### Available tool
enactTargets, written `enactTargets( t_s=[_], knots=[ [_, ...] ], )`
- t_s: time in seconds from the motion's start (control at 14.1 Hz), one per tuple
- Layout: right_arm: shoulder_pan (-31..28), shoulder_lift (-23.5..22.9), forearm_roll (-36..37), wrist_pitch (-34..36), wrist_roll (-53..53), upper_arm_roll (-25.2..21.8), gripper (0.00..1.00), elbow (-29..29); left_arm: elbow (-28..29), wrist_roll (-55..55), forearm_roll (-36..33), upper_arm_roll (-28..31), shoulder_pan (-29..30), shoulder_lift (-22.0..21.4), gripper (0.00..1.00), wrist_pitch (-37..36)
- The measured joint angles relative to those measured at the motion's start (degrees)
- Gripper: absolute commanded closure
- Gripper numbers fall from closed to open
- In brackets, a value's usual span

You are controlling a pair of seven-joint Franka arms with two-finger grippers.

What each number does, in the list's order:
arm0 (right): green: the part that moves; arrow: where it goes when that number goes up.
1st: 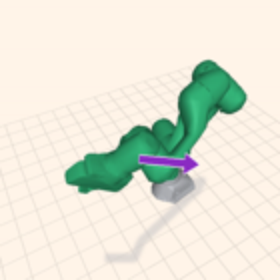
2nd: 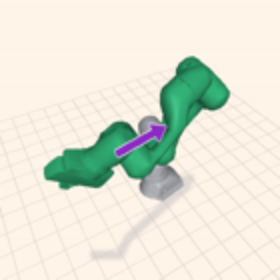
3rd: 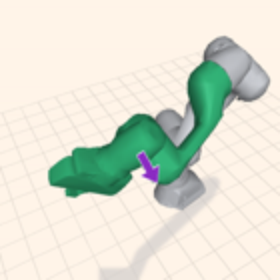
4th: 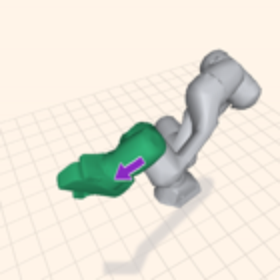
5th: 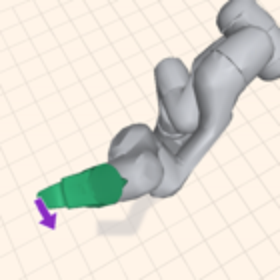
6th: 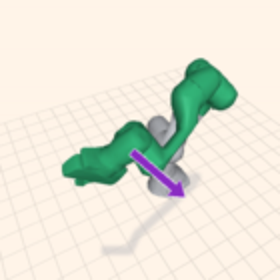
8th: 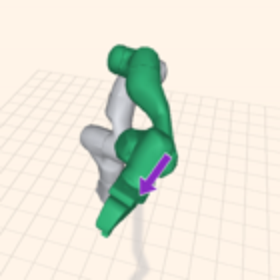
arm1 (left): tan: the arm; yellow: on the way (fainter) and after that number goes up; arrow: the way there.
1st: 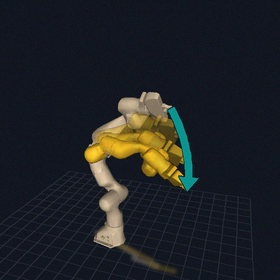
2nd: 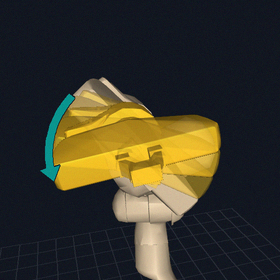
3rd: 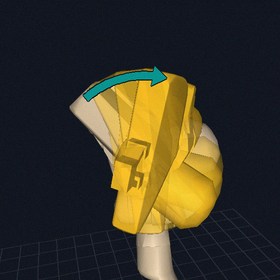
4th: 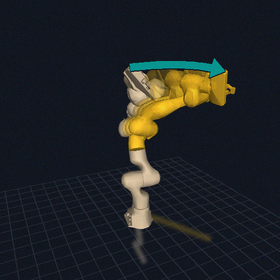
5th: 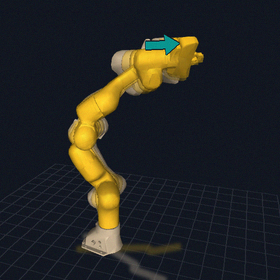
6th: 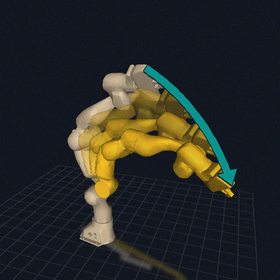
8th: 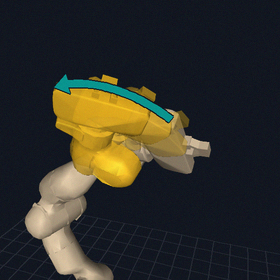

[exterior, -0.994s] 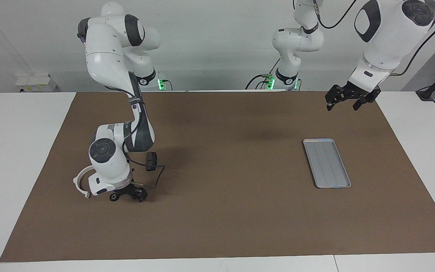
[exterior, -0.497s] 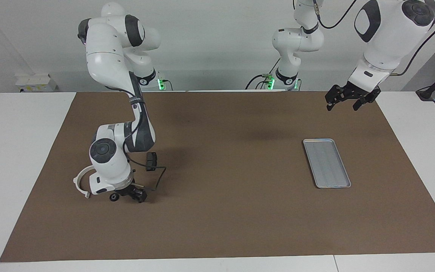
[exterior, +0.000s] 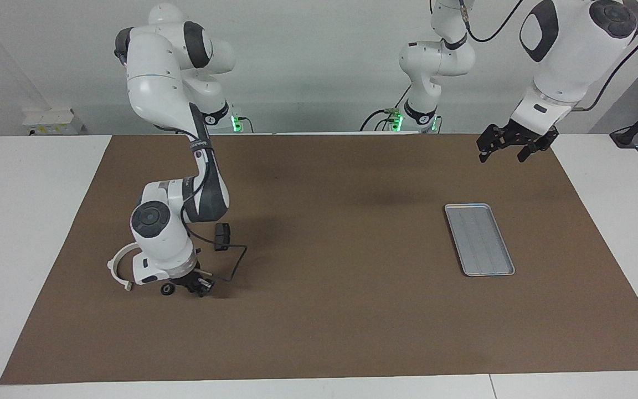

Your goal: Pick bearing gear from pile to tray

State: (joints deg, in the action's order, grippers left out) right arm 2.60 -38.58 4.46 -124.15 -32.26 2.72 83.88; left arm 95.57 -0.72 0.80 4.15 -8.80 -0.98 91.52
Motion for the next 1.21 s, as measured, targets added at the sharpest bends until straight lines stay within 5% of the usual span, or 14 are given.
enactTargets(
  t_s=[0.5,0.85,1.21],
  knots=[
    [-0.04,0.17,0.10,2.82,1.18,-0.11,1.00,-0.53,0.00,0.00,0.00,0.00,0.00,0.00,0.00,0.00],
    [-0.11,4.42,0.07,22.04,5.96,0.57,1.00,-9.03,0.00,0.00,0.00,0.00,0.00,0.00,0.00,0.00],
    [0.62,11.04,-0.01,34.03,-6.07,10.53,1.00,-12.84,0.00,0.00,0.00,0.00,0.00,0.00,0.00,0.00]
  ],
)
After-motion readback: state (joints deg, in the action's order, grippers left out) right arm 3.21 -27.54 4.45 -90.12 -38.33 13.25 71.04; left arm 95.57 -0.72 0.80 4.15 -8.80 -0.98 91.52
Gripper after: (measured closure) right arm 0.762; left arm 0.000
